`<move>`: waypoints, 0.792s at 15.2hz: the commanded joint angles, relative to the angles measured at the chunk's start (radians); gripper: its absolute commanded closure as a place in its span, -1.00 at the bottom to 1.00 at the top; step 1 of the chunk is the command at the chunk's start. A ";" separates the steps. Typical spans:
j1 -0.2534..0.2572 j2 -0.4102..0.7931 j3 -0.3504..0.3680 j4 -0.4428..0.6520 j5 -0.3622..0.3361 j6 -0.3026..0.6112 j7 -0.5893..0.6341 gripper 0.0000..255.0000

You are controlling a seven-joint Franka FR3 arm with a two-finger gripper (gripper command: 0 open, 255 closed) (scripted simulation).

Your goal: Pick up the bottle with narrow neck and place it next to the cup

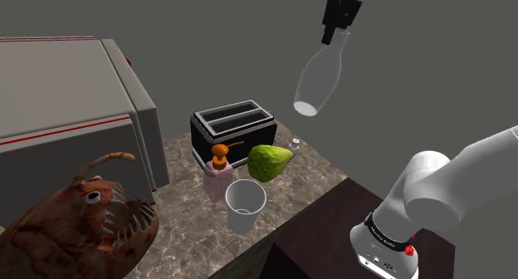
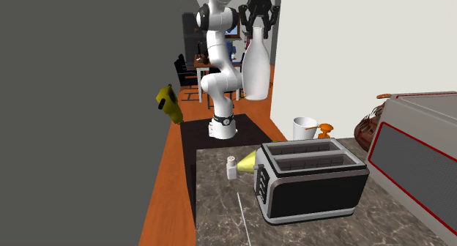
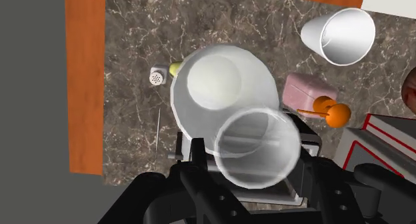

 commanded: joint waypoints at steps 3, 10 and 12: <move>0.022 -0.071 0.071 -0.054 0.026 -0.018 0.096 1.00; 0.058 -0.148 0.203 -0.100 0.093 -0.045 0.267 1.00; 0.059 -0.166 0.202 -0.144 0.094 -0.019 0.265 1.00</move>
